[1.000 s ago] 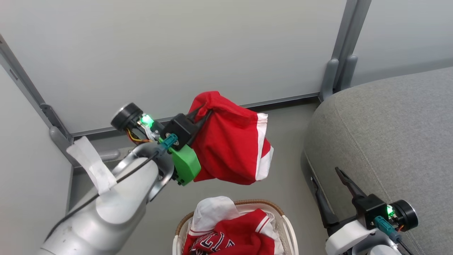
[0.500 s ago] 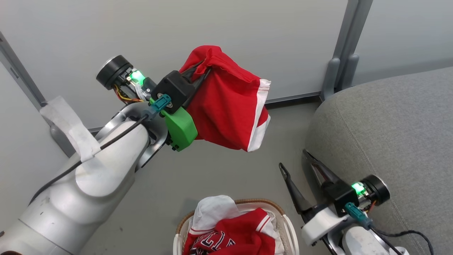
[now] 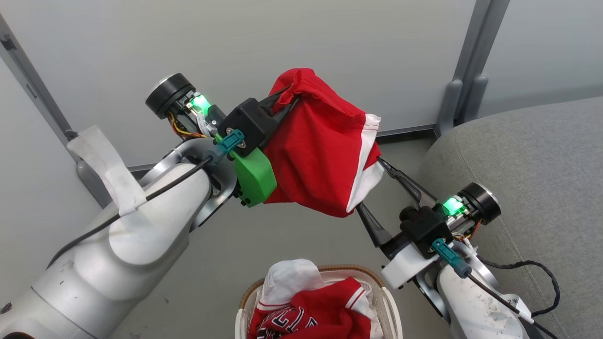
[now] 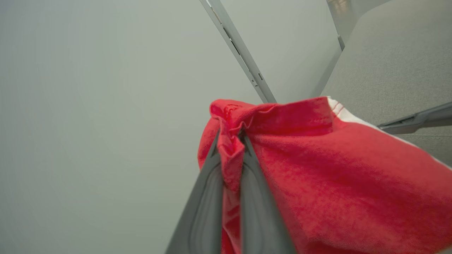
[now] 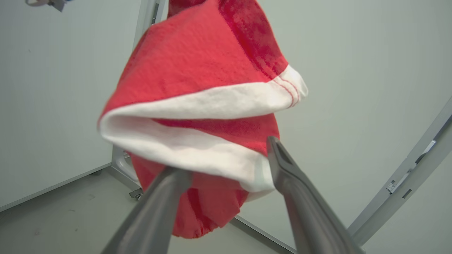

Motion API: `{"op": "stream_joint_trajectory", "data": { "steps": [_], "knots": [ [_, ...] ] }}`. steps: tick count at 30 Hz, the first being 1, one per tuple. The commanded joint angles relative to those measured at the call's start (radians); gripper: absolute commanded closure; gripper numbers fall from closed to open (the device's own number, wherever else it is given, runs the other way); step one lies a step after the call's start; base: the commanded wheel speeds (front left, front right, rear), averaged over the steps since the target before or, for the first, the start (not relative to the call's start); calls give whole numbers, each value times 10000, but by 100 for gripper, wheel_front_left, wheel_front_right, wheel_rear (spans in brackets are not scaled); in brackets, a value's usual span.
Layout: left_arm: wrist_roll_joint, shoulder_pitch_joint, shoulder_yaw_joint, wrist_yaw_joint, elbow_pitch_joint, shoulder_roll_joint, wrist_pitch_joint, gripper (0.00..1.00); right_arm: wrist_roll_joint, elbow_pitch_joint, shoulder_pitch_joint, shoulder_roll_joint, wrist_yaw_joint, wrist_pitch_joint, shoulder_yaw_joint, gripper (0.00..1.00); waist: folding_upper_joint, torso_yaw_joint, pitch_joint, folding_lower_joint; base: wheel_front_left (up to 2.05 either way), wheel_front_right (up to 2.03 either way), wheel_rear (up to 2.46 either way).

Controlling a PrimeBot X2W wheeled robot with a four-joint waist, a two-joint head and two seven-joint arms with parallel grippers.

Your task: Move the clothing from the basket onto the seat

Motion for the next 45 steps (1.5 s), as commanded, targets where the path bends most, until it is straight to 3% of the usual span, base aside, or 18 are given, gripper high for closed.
{"op": "stream_joint_trajectory", "data": {
  "steps": [1, 16, 17, 18, 19, 20, 33, 34, 35, 37, 45],
  "knots": [
    [-80, -47, -26, 15, -66, -32, 3, 100, -90, 35, -173, -37, -8, -21, 62, 0, 0, 32, -14, 0, 0, 0, 0],
    [-292, 119, -293, 31, -321, -385, -50, 100, 173, 2165, -1545, -37, -8, -21, 1398, 1, 0, 196, -88, 0, 0, 0, 0],
    [-324, 140, -311, 31, -330, -401, -53, 100, 213, 2205, -1581, -37, -8, -21, 1422, 19, 0, 209, -90, 0, 0, 0, 0],
    [-354, 179, -328, 31, -329, -407, -60, 100, 296, 2261, -1608, -34, -8, -21, 1472, 69, 0, 222, -93, 0, 0, 0, 0],
    [-389, 225, -341, 30, -306, -398, -61, 100, 339, 2307, -1648, -37, -8, -21, 1514, 95, 0, 229, -96, 0, 0, 0, 0],
    [-435, 265, -344, 30, -273, -385, -70, 100, 364, 2333, -1683, -37, -8, -21, 1540, 100, 0, 233, -101, 0, 0, 0, 0],
    [-1195, 1346, -9, 444, 387, -163, -595, 100, 696, 1625, -1151, -37, -8, -21, 1164, 100, 0, 119, -134, 0, 0, 0, 0],
    [-1284, 1496, 50, 507, 451, -192, -728, 68, 730, 1503, -1088, -35, -8, -21, 1092, 100, 0, 105, -134, 0, 0, 0, 0],
    [-1351, 1626, 92, 566, 514, -226, -823, 54, 772, 1422, -1033, -35, -8, -23, 1030, 100, 0, 93, -134, 0, 0, 0, 0],
    [-1479, 1941, 183, 712, 696, -327, -1122, 0, 812, 1227, -936, -37, -8, -21, 879, 100, 0, 74, -129, 0, 0, 0, 0],
    [-1938, 3166, 426, 1006, 1303, -838, -1906, 0, 871, 779, -646, -37, -8, -23, 382, 100, 0, 21, -65, 0, 0, 0, 0]
  ]
}}
